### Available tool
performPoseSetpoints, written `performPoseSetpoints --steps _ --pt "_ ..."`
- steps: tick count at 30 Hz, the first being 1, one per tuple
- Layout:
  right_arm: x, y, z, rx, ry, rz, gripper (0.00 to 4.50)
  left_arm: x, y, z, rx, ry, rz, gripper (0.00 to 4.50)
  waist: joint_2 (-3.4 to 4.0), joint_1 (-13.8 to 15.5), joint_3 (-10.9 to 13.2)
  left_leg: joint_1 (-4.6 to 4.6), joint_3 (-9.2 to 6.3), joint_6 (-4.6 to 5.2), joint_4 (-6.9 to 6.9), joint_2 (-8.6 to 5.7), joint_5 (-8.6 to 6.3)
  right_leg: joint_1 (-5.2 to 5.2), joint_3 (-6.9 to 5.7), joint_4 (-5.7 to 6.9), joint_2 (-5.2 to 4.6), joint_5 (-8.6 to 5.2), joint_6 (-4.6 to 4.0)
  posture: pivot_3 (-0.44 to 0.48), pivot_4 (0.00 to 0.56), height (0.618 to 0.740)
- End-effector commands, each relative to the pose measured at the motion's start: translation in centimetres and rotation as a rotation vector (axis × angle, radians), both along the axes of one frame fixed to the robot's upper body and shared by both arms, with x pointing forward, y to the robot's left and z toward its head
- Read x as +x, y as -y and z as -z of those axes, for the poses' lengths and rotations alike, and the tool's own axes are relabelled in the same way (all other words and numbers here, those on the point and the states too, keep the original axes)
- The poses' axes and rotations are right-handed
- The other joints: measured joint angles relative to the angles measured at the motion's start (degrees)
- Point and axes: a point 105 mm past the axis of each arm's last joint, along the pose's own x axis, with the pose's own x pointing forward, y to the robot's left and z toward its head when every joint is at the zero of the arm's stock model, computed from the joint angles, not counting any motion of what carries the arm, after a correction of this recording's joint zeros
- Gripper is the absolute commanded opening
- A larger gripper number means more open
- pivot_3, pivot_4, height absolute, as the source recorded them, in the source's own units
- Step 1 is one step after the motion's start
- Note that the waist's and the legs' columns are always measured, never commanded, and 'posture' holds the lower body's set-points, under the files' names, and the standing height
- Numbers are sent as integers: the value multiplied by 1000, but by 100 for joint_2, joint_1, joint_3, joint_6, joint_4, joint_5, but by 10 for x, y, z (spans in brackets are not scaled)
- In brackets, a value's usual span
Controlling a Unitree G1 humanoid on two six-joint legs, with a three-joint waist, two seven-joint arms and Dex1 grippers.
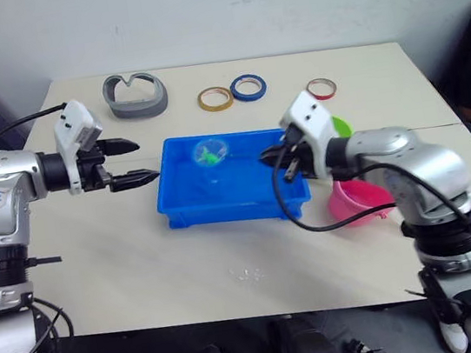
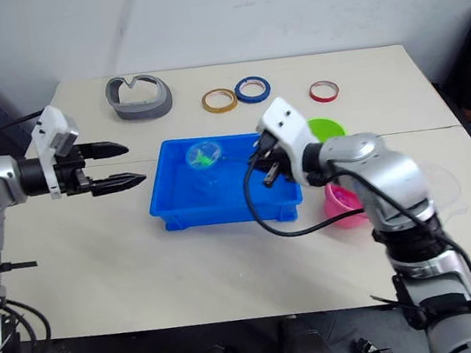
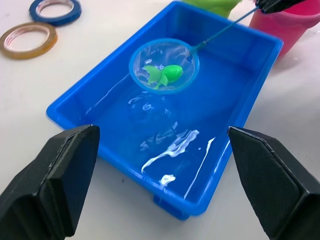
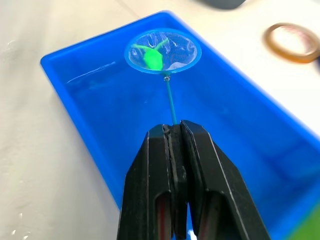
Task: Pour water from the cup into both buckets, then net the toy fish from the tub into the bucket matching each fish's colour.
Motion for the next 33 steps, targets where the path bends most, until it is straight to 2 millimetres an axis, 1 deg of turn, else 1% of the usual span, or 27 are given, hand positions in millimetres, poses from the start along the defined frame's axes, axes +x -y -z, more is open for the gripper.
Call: performPoseSetpoints --steps 1,3,7,9,13,17,18,20,24,27,31,33 --pt "-7 17 -24 10 73 25 0 6 14 -13 -10 50 61 4462 -1 3 -1 1 -1 0 0 1 0 2 -1 0 1 0 0 0 150 738" --pt "-9 27 -30 4 84 52 0 10 21 -14 -18 55 85 4462 0 -27 0 3 2 0 0 1 0 1 2 0 1 0 0 0 150 738" --pt "-16 61 -42 -18 109 148 0 20 44 -13 -40 65 156 4462 3 -20 2 2 1 -1 -2 2 0 0 1 1 3 0 0 0 150 738" --pt "-18 70 -44 -24 113 174 0 22 49 -14 -47 67 175 4462 3 3 2 1 1 -1 -2 0 0 1 2 -2 2 0 0 0 150 738" --pt "-21 104 -40 -58 105 298 0 27 57 -12 -52 67 199 4462 3 -11 2 2 3 0 -5 2 0 0 4 -5 3 0 1 0 150 738" --pt "-24 124 -36 -80 97 369 0 29 61 -11 -55 66 214 4462 5 -28 3 3 6 0 -5 1 0 0 8 -3 4 0 1 0 150 738" --pt "-24 133 -33 -102 95 401 0 30 62 -11 -55 66 216 4462 5 -17 3 4 6 0 -5 2 0 0 8 -2 4 0 1 0 150 738" --pt "-21 144 -28 -126 96 445 0 31 63 -11 -55 65 220 4462 5 -2 3 3 4 -1 -5 2 0 1 6 -4 4 0 1 0 150 738" --pt "-10 149 -18 -197 119 488 0 32 64 -10 -55 65 226 4462 5 -25 3 5 9 0 -4 1 1 1 11 -4 4 2 3 0 150 738" --pt "-4 151 -7 -307 151 492 0 32 62 -10 -53 65 223 4462 7 -28 4 7 8 -1 -5 3 1 1 10 -3 6 2 3 0 150 738" --pt "-2 149 0 -470 225 451 0 31 57 -10 -48 63 213 4462 9 -10 5 5 8 -1 -6 1 1 0 10 -6 4 2 3 0 150 738" --pt "-2 148 0 -568 281 425 0 31 55 -9 -47 61 208 4462 10 -3 6 5 8 -1 -6 1 1 0 10 -6 4 2 3 0 150 738"
